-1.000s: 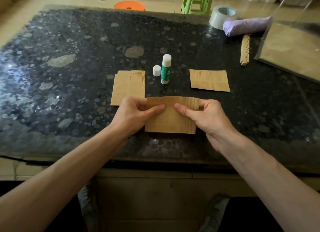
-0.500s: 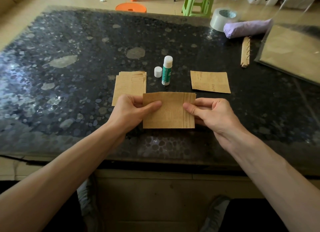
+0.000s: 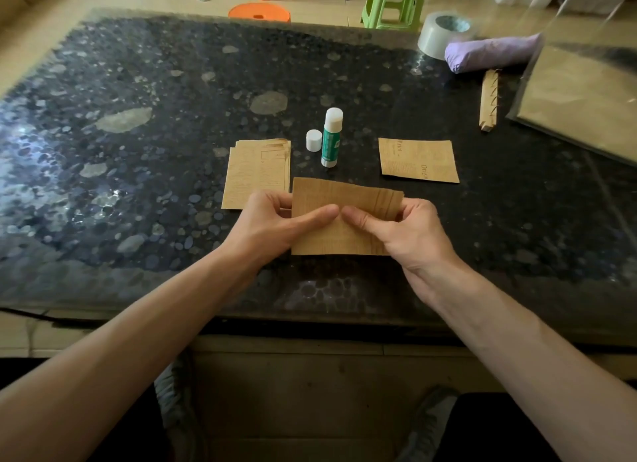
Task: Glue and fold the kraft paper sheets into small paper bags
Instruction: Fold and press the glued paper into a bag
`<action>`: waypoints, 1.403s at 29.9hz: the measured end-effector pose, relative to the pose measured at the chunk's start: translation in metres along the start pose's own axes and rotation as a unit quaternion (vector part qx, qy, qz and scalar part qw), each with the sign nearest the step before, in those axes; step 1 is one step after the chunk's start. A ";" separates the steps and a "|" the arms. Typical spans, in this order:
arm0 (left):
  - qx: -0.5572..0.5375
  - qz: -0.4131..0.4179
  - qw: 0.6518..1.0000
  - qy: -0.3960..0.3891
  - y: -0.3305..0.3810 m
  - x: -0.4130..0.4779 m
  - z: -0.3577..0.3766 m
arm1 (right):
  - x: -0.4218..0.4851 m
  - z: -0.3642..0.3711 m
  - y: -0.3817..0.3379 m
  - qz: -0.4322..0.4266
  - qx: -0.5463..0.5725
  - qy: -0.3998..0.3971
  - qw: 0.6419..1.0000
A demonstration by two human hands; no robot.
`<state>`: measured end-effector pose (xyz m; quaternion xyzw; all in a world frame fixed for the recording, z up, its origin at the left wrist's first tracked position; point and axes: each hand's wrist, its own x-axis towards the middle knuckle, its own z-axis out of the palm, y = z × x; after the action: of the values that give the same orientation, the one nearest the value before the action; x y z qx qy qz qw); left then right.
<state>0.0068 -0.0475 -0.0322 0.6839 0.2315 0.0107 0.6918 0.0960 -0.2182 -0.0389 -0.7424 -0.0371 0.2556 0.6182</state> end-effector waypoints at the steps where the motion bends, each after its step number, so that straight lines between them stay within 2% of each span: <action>1: 0.008 0.003 1.000 0.004 0.000 0.000 0.000 | 0.001 0.000 0.001 -0.008 -0.010 0.005 1.000; 5: 0.031 0.012 0.999 0.015 -0.002 0.001 -0.002 | 0.000 -0.002 -0.001 -0.001 -0.010 -0.033 0.999; 9: 0.020 -0.004 1.000 -0.007 -0.002 0.001 -0.003 | 0.003 -0.004 0.000 -0.012 -0.033 -0.015 0.999; 15: 0.011 -0.013 1.000 0.007 0.000 0.002 -0.006 | 0.004 -0.011 -0.001 0.007 -0.029 -0.041 0.999; 27: 0.000 -0.025 1.000 0.007 0.000 0.006 -0.011 | 0.011 -0.019 -0.005 0.034 -0.046 -0.023 0.998; 36: 0.004 -0.023 0.999 0.027 0.003 0.005 -0.014 | 0.008 -0.020 -0.006 0.038 -0.016 -0.014 0.999; 40: -0.034 -0.039 0.999 0.004 0.002 0.001 -0.009 | 0.010 -0.017 -0.005 0.014 -0.036 0.028 0.999; 42: -0.034 -0.055 0.998 0.001 0.000 0.001 -0.007 | 0.007 -0.014 -0.005 0.004 -0.031 0.019 0.999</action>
<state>0.0056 -0.0401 -0.0324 0.6460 0.2691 -0.0187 0.7141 0.1096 -0.2268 -0.0350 -0.7663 -0.0307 0.2423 0.5942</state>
